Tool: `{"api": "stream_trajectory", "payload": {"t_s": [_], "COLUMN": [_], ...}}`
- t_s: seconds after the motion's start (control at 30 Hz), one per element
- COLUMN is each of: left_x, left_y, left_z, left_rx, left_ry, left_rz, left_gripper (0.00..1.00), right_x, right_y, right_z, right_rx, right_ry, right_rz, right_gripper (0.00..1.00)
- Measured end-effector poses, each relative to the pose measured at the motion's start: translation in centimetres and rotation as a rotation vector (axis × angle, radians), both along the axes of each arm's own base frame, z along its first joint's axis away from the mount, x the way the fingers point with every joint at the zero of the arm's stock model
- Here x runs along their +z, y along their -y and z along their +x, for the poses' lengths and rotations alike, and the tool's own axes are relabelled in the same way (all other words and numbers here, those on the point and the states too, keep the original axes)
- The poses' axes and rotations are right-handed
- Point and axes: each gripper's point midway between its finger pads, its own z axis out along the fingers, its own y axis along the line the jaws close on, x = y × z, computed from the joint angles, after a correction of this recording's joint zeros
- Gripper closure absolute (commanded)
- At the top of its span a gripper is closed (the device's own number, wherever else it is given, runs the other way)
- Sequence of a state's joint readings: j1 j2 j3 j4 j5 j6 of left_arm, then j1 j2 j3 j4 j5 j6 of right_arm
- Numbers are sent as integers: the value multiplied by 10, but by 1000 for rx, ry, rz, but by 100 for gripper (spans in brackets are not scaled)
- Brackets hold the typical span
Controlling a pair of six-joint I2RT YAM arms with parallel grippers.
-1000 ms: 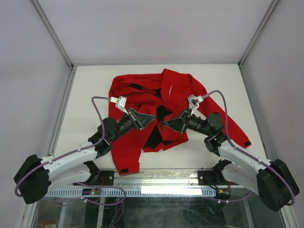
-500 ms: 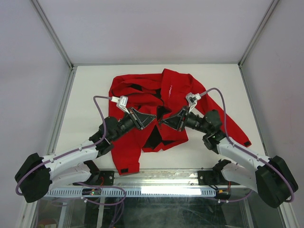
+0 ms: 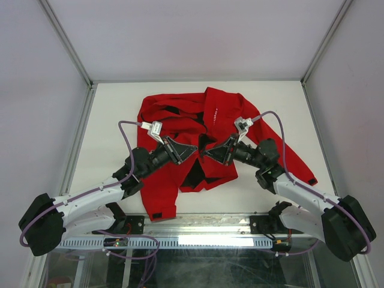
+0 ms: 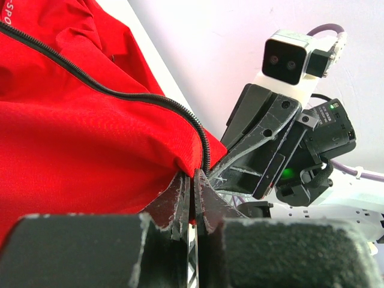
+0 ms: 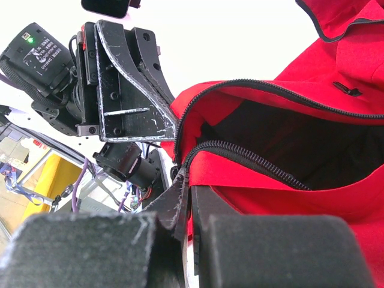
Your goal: Zip up the jacket
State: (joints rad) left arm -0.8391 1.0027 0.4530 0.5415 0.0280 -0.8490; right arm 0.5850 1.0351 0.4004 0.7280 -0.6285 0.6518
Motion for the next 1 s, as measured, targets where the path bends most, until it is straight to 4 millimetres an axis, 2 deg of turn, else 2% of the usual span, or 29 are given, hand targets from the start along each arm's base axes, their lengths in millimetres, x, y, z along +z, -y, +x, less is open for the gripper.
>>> {"api": "stream_trajectory", "payload": {"t_s": [1.0], "left_x": [0], "left_y": [1], "left_z": [0], "left_rx": [-1], "left_ry": [-29], "left_rz": [-19], "left_gripper": [100], "right_x": [1], "right_y": [-2], "right_z": [1], "right_rx": [-6], "right_ry": [5], "right_rz": [5], "right_gripper": [100]}}
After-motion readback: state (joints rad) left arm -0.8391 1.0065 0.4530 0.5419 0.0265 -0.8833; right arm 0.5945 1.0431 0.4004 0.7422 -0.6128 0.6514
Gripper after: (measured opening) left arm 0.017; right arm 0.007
